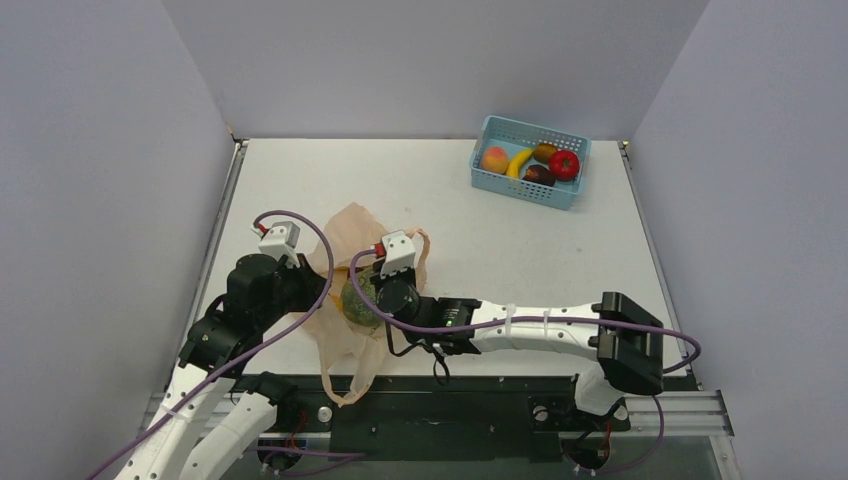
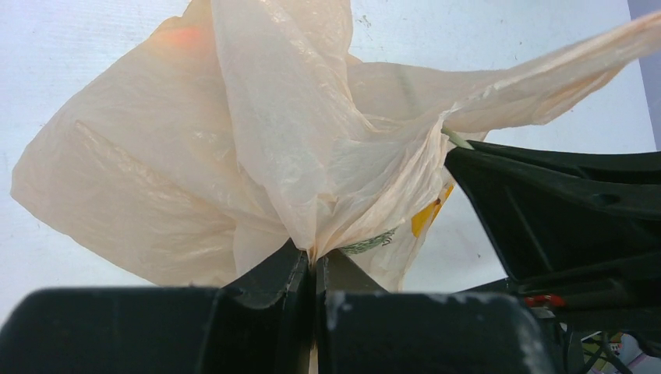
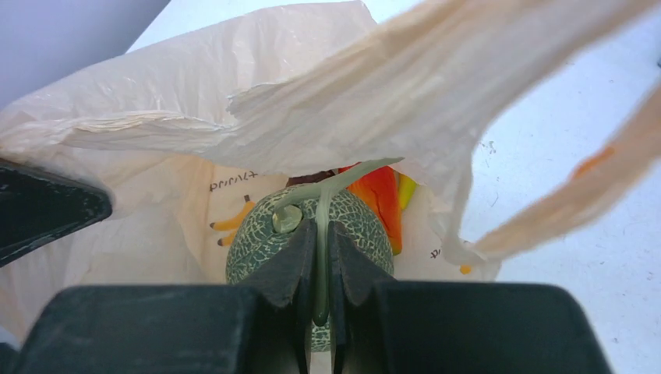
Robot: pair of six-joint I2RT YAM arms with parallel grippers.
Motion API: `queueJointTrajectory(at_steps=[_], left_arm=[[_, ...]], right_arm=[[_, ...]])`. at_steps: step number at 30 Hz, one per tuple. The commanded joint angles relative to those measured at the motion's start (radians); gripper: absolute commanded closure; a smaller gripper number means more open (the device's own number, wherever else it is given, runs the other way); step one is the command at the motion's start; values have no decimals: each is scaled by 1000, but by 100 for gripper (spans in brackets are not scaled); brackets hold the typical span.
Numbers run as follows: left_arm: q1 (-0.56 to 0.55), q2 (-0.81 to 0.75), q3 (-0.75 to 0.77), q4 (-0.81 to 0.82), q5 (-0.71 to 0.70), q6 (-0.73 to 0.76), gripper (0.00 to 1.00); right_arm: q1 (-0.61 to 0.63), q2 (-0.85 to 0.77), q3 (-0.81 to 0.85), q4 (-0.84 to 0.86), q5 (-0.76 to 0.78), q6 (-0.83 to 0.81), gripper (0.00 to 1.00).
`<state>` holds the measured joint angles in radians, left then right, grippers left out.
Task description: Take the fake fruits out of the plastic bag
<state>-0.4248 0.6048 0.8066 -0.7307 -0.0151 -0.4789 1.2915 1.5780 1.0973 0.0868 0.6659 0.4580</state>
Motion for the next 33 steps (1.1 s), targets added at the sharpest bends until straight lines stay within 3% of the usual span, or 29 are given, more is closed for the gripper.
queueJointTrajectory(at_steps=[1, 11, 25, 33], left_arm=[[-5, -4, 8, 22, -15, -6, 100], [-7, 6, 9, 19, -32, -10, 100], [-5, 53, 27, -34, -165, -54, 100], [-6, 28, 23, -26, -146, -51, 100]], right_arm=[[17, -93, -34, 12, -25, 16, 100], [23, -165, -53, 3, -83, 16, 100], [25, -245, 51, -130, -72, 18, 100], [22, -311, 134, -201, -54, -4, 100]])
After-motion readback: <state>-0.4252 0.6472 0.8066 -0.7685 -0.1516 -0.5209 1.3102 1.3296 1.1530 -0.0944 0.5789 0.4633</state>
